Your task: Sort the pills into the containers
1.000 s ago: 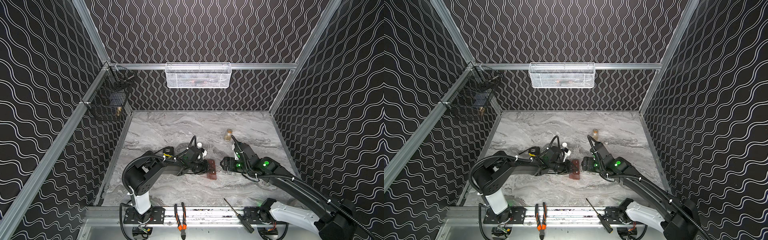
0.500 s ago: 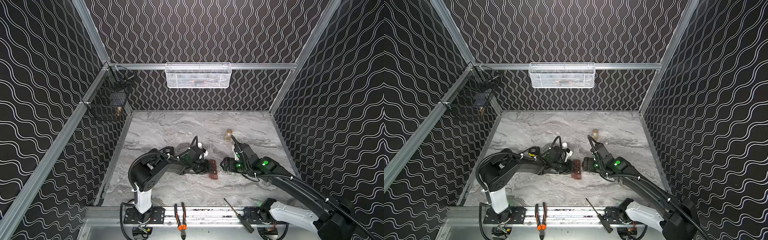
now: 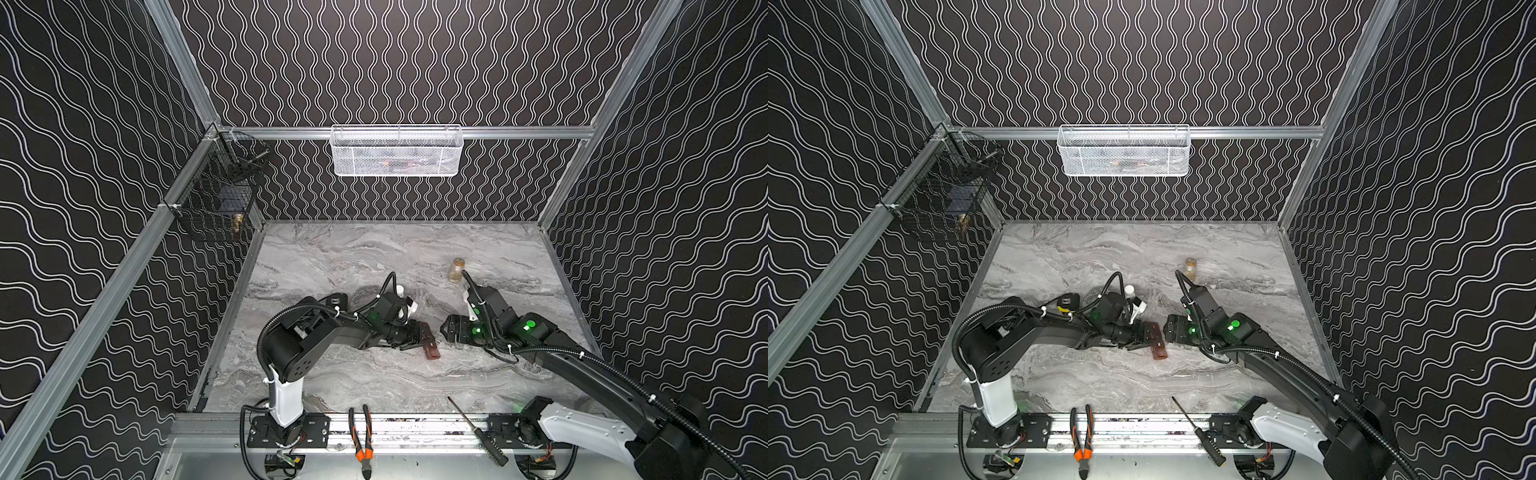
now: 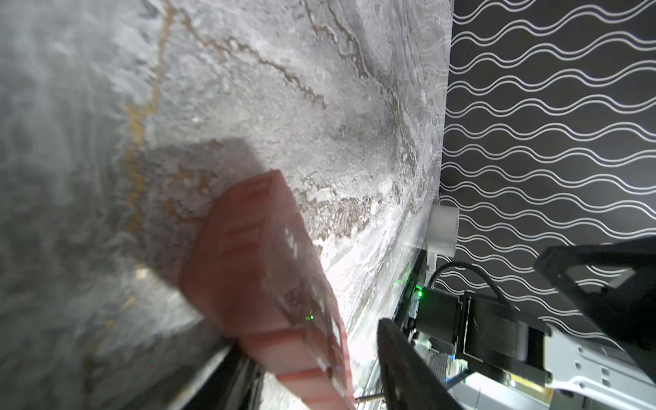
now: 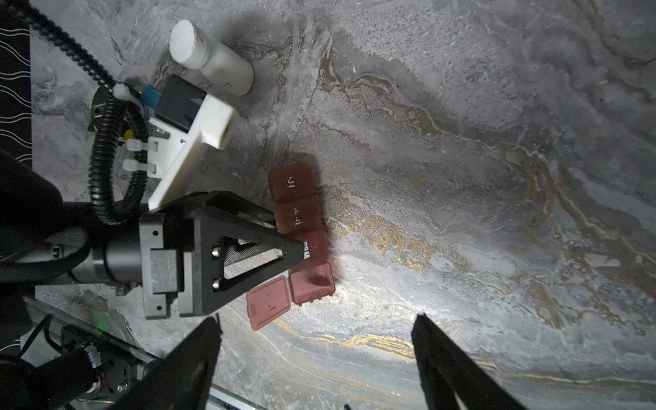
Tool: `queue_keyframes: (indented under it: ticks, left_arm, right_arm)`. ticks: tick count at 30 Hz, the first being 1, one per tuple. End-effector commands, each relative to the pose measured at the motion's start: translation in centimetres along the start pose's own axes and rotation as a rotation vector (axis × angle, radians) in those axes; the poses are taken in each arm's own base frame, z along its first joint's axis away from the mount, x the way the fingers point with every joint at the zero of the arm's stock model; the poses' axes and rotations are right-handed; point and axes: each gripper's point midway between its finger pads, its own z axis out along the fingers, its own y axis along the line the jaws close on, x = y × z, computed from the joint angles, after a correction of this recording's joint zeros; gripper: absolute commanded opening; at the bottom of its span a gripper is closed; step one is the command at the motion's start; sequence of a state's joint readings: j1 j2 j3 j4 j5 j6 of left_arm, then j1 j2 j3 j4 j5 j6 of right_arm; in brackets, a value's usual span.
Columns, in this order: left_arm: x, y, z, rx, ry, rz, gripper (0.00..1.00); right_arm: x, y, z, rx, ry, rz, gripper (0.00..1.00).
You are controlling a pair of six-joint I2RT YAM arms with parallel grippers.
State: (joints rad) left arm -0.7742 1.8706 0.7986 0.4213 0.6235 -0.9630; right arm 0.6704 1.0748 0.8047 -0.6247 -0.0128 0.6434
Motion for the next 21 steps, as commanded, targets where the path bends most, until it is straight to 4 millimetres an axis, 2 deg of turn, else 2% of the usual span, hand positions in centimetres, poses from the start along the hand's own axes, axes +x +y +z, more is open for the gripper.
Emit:
queue_keyframes:
  ticks: [1, 10, 15, 21]
  left_arm:
    - [0.3, 1.2, -0.3, -0.059, 0.005, -0.008, 0.61]
    - [-0.1, 1.5, -1.2, -0.098, -0.009, 0.002, 0.78]
    - [-0.7, 1.0, -1.1, -0.097, -0.017, 0.012, 0.84]
    - [-1.3, 0.6, -0.8, -0.098, -0.012, 0.021, 0.86]
  right_arm:
    - [-0.1, 0.0, 0.0, -0.005, -0.006, 0.005, 0.87]
    - [0.0, -0.1, 0.0, 0.003, -0.004, 0.004, 0.87]
    - [0.0, -0.3, 0.0, 0.009, -0.003, 0.002, 0.87]
    - [0.0, -0.3, 0.1, 0.007, -0.004, 0.004, 0.87]
